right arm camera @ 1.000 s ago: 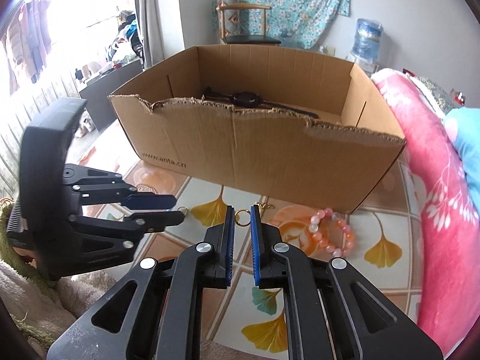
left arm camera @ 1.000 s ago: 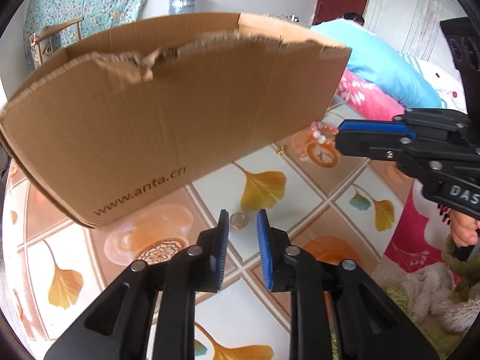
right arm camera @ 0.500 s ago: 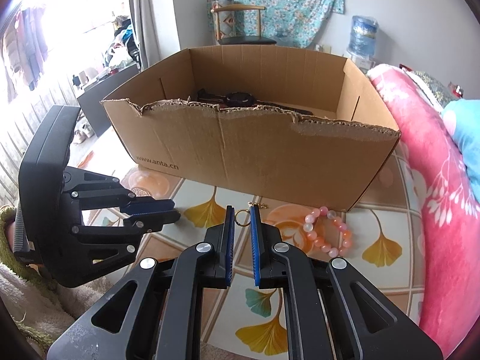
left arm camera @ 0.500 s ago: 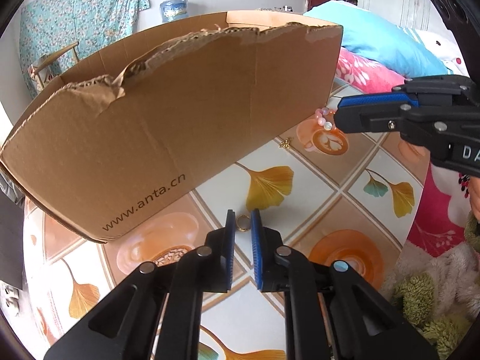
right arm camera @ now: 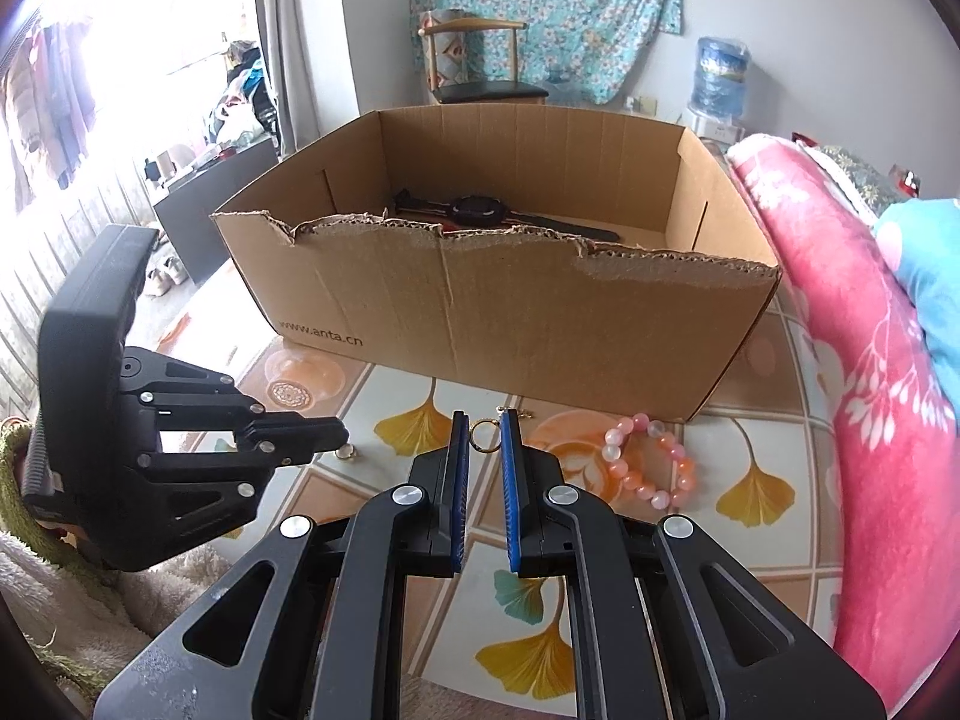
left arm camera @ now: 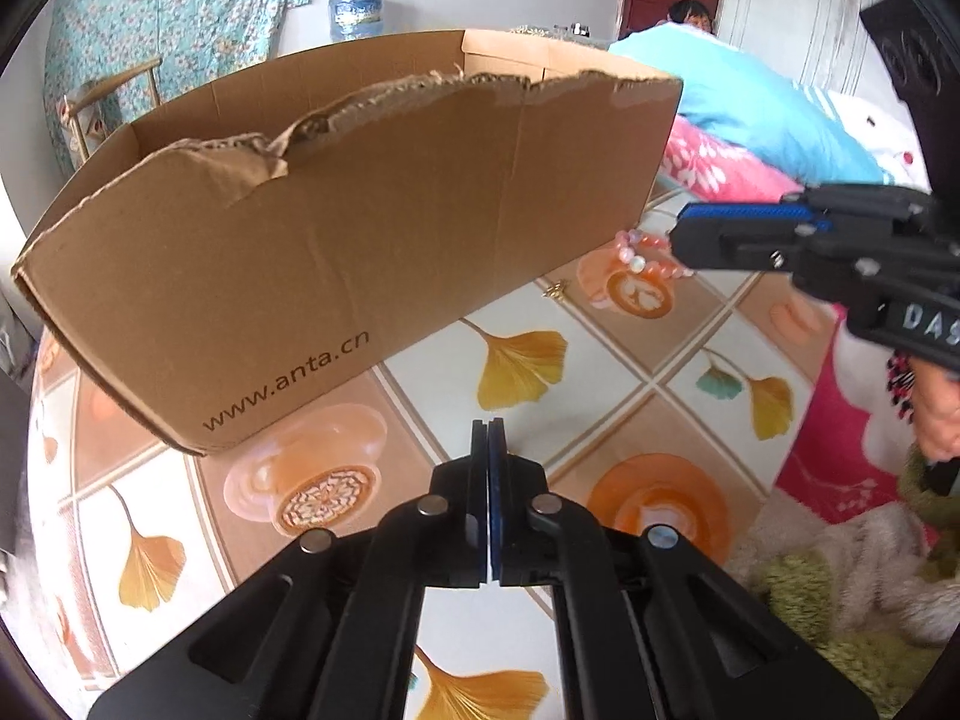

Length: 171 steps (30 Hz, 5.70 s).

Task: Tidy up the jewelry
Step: 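Lift the gold ring keychain off the table with the right tool, then carry the keychain over the box and open the right tool, then move the right tool to the pink-orange bead bracelet and close on it, then lift the bead bracelet with the right tool toward the box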

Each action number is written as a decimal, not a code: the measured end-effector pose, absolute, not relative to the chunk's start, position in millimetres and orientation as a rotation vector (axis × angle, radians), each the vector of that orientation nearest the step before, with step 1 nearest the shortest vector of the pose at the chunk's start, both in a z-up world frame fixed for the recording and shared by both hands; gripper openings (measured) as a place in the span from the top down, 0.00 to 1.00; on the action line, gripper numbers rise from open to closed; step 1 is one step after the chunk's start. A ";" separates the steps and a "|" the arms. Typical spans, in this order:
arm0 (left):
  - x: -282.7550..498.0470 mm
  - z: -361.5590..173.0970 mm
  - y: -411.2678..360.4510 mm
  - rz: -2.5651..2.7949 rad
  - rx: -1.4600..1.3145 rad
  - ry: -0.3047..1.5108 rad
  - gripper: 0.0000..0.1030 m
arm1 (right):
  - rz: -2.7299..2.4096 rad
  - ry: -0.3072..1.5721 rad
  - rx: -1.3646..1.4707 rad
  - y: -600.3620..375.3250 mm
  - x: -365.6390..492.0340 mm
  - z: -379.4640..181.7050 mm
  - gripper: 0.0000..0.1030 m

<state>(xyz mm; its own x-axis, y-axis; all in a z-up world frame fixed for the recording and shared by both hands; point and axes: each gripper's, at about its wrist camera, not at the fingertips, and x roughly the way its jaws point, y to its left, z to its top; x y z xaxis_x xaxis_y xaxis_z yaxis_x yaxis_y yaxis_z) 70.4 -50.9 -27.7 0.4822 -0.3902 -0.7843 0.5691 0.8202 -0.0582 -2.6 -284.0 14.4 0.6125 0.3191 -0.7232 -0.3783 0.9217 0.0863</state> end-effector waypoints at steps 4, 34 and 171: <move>67.0 -28.0 -49.7 -0.600 0.222 0.899 0.85 | 0.415 0.821 -0.082 -279.2 -2.6 12.6 0.92; 66.8 -35.5 -71.4 -0.580 0.339 0.879 0.90 | 0.418 0.839 -0.007 -281.4 3.3 3.1 0.92; 77.9 -35.7 -70.2 -0.527 0.254 0.859 0.99 | 0.400 1.055 0.231 -336.3 32.6 -52.0 0.81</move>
<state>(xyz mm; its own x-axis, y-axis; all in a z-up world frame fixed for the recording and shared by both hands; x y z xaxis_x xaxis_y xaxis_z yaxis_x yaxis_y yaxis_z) 77.9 -70.2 -35.7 0.5363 -0.3380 -0.7734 0.5370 0.8436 0.0037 32.6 -336.3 -52.0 0.4304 0.4263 -0.7956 -0.2087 0.9046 0.3718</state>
